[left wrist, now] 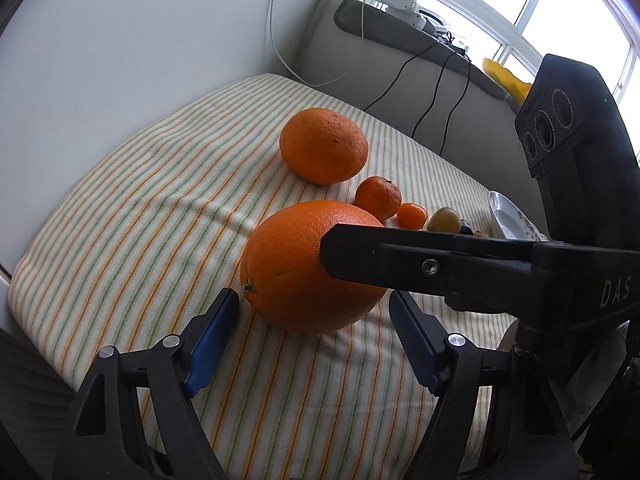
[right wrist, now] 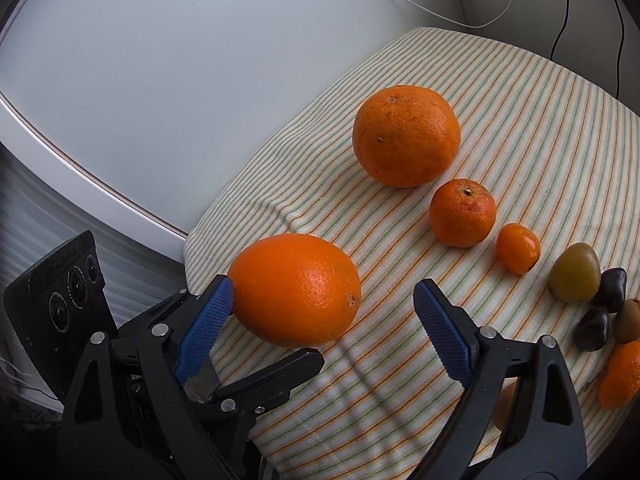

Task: Organize fruits
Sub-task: 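Close the right gripper on the large orange and lift it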

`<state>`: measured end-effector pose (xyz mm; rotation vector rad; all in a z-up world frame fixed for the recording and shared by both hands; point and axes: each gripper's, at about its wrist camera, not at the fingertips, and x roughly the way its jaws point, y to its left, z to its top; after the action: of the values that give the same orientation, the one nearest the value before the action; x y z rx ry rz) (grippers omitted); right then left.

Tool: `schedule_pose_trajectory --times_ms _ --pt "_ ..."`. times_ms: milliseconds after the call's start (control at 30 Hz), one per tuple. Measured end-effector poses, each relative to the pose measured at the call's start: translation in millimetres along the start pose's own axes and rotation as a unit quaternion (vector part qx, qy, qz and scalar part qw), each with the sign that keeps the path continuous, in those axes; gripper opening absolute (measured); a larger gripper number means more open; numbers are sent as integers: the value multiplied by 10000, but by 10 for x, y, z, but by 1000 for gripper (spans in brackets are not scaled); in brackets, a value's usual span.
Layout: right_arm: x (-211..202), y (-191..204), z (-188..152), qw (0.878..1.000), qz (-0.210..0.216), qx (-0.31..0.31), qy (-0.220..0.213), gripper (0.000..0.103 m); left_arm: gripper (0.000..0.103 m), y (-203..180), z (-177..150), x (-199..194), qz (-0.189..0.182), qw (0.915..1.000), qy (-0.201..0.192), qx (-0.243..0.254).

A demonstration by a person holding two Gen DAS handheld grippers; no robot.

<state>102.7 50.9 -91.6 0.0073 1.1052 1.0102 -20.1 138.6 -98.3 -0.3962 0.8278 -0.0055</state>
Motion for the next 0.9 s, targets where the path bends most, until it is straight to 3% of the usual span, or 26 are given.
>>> schedule_pose_trajectory --times_ms 100,367,900 --pt "31 32 4 10000 78 -19 33 88 71 -7 4 3 18 10000 3 43" --pt "73 72 -2 9989 436 69 153 75 71 -45 2 -5 124 9997 16 229" --pt "-104 56 -115 9996 272 89 -8 74 71 -260 36 13 83 9988 20 481"
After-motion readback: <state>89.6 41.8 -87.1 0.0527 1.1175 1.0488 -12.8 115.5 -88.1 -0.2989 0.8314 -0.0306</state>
